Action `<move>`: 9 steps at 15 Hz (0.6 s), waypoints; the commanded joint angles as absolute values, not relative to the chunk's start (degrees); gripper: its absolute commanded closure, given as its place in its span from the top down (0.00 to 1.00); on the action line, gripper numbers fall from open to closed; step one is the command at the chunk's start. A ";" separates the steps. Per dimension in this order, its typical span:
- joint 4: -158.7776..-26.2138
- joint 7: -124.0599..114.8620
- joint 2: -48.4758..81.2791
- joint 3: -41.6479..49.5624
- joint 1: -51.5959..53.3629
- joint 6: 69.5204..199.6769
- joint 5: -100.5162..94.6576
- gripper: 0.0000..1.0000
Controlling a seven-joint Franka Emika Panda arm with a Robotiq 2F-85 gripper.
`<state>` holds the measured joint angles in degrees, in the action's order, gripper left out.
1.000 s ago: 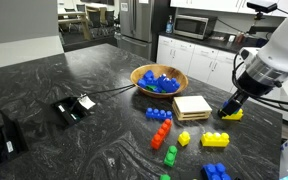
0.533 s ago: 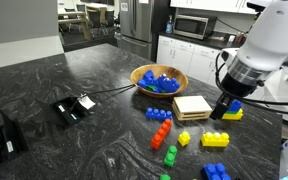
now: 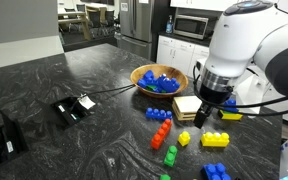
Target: Take the orange legos and put them on the wooden boards
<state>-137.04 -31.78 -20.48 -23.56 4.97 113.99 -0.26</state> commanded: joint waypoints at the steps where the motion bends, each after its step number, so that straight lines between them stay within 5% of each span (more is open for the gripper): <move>1: -137.03 -32.31 -20.52 -21.82 6.82 113.87 -0.92 1.00; 9: -134.70 -33.09 -15.07 -20.26 8.41 114.99 8.22 1.00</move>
<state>-137.09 -32.32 -19.46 -22.45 6.08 114.09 2.64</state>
